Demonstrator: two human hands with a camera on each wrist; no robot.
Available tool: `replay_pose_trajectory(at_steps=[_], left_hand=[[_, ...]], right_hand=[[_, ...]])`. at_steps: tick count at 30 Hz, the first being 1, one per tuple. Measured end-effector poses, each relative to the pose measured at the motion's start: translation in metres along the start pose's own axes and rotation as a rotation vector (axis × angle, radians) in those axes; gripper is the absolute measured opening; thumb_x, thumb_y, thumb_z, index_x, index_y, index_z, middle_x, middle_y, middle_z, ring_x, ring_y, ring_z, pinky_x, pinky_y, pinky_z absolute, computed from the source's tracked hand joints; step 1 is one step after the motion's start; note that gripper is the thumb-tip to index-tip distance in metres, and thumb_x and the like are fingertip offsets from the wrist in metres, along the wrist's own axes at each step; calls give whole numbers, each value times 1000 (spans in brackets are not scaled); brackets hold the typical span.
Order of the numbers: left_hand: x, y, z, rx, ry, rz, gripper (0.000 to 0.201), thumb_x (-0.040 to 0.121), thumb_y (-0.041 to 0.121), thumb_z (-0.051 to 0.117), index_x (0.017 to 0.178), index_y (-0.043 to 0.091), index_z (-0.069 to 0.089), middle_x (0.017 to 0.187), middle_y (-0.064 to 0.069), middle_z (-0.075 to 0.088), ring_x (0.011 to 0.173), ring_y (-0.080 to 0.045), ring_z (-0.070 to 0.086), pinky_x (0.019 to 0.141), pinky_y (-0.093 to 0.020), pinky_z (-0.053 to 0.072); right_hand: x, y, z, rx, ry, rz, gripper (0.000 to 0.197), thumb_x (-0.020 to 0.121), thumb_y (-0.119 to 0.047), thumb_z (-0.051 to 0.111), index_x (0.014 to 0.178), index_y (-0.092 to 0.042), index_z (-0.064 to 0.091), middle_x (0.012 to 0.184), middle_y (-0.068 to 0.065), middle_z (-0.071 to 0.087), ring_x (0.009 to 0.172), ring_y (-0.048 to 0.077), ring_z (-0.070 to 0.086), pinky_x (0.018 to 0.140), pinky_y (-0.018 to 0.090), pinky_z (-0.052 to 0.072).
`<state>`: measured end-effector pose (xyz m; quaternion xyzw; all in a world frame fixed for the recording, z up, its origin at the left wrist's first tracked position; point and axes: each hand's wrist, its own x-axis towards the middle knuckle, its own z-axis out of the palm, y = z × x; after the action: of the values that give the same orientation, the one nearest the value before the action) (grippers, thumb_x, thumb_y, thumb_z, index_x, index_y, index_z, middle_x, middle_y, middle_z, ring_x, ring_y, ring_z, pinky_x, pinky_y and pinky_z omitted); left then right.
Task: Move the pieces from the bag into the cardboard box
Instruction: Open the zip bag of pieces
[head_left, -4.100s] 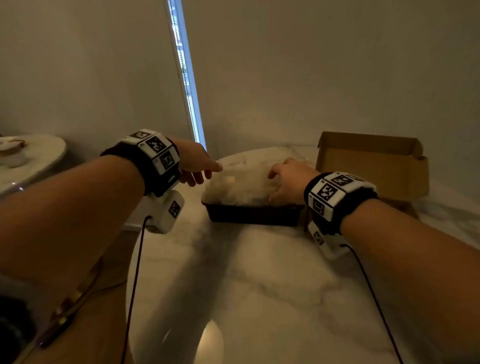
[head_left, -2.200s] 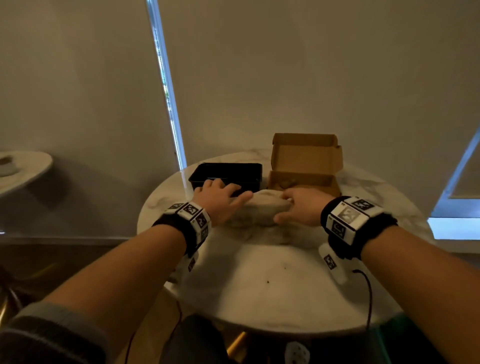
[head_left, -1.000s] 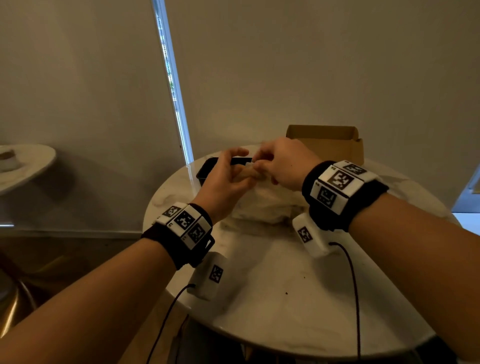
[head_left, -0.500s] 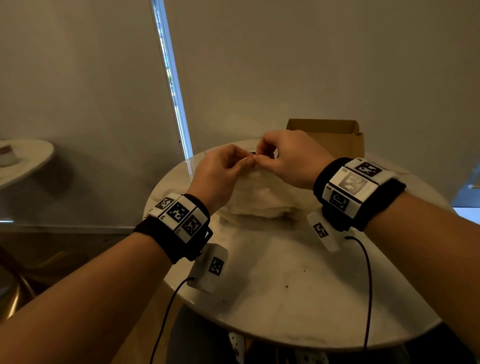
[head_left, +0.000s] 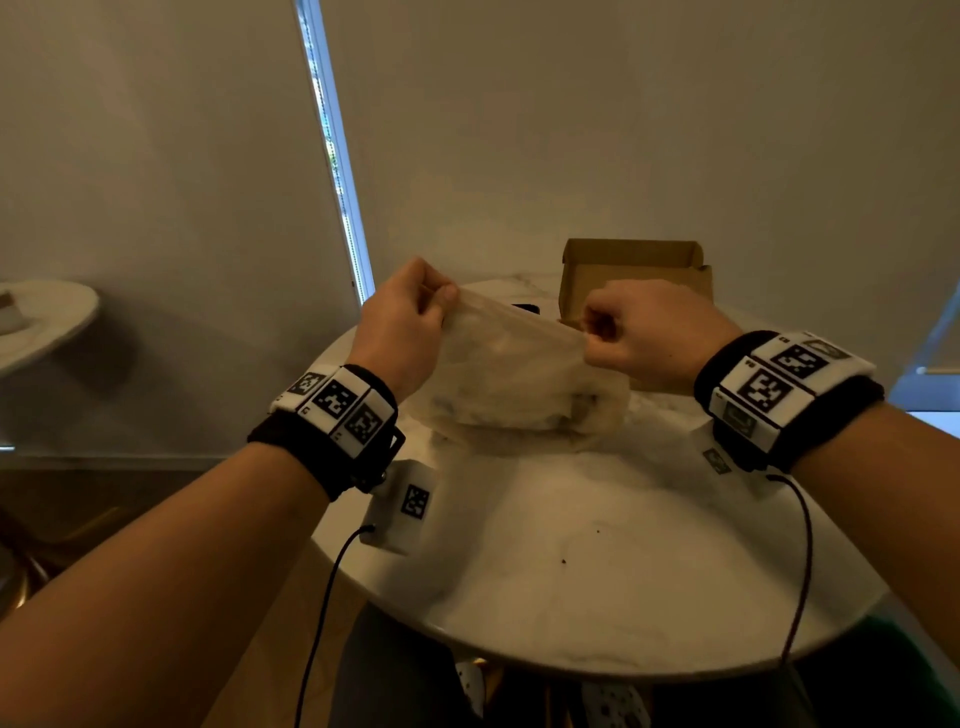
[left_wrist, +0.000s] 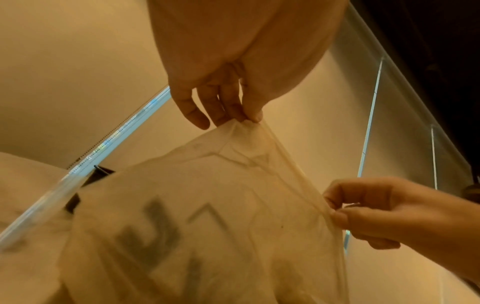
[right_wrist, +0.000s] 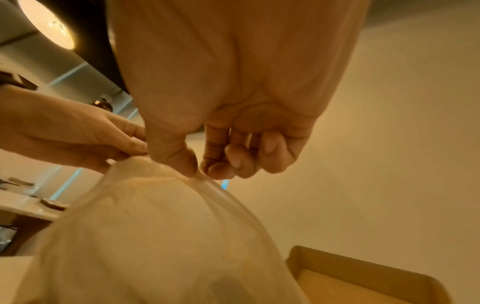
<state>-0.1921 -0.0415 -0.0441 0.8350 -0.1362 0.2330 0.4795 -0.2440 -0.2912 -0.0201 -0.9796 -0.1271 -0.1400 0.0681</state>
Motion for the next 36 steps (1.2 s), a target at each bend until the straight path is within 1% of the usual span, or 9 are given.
replay_pose_trajectory(at_steps=[4, 9, 12, 15, 18, 23, 27, 32, 36], left_hand=[[-1, -3, 0, -11, 14, -33, 16, 101, 25, 59, 85, 26, 58, 84, -1, 68, 82, -21, 65, 79, -39, 54], [2, -8, -9, -42, 66, -101, 13, 100, 26, 59, 86, 25, 59, 86, 0, 67, 84, -23, 64, 86, -47, 55], [-4, -6, -9, -69, 8, -127, 11, 100, 28, 58, 94, 20, 61, 83, -1, 67, 77, -22, 63, 81, -45, 57], [-11, 3, -3, -212, -43, -211, 29, 97, 42, 61, 102, 14, 61, 83, -1, 66, 73, -17, 60, 68, -36, 53], [-13, 11, -2, -215, -87, -234, 50, 82, 65, 68, 93, 17, 62, 83, 1, 66, 76, -17, 64, 73, -39, 56], [-17, 20, -10, -83, -382, -209, 16, 88, 31, 77, 100, 20, 77, 98, -10, 77, 90, -26, 72, 82, -37, 59], [-18, 18, -16, -111, -401, -332, 6, 88, 26, 78, 94, 24, 77, 100, -6, 75, 99, -27, 69, 83, -41, 58], [-17, 20, -11, -213, -432, -457, 10, 87, 15, 78, 95, 19, 73, 92, 0, 69, 87, -15, 62, 66, -24, 49], [-20, 20, -7, -160, -552, -452, 23, 86, 15, 79, 109, 15, 76, 104, -3, 73, 101, -18, 66, 80, -29, 52]], right_hand=[[-8, 28, -2, -44, -22, 27, 16, 91, -40, 61, 81, -32, 52, 86, -8, 56, 76, 14, 52, 60, 26, 35], [-13, 60, -3, -86, -19, 99, 14, 92, -36, 63, 83, -29, 55, 88, -4, 57, 74, 15, 51, 61, 28, 35], [-16, 71, -2, -79, -39, 167, 20, 93, -37, 63, 78, -32, 50, 91, 0, 59, 73, 15, 50, 59, 27, 33], [-12, 53, 4, -27, 15, 132, 18, 93, -41, 63, 98, -25, 57, 101, -3, 57, 86, 17, 54, 72, 29, 42], [-7, 17, 10, 79, 43, 0, 32, 91, -48, 66, 116, -30, 57, 107, -11, 55, 96, 11, 54, 83, 30, 50], [-4, -7, 20, 125, 179, -128, 23, 95, -33, 66, 115, -30, 55, 98, -9, 66, 86, 15, 63, 74, 33, 55], [-9, -12, 21, 104, 225, -203, 8, 99, -32, 58, 106, -29, 56, 93, -7, 68, 81, 19, 64, 70, 38, 58], [-12, -13, 20, 102, 244, -196, 15, 100, -37, 56, 112, -28, 56, 97, -6, 71, 81, 18, 67, 71, 42, 59], [-13, -12, 21, 89, 269, -266, 5, 96, -29, 62, 99, -25, 61, 109, -4, 64, 95, 18, 58, 75, 36, 53]])
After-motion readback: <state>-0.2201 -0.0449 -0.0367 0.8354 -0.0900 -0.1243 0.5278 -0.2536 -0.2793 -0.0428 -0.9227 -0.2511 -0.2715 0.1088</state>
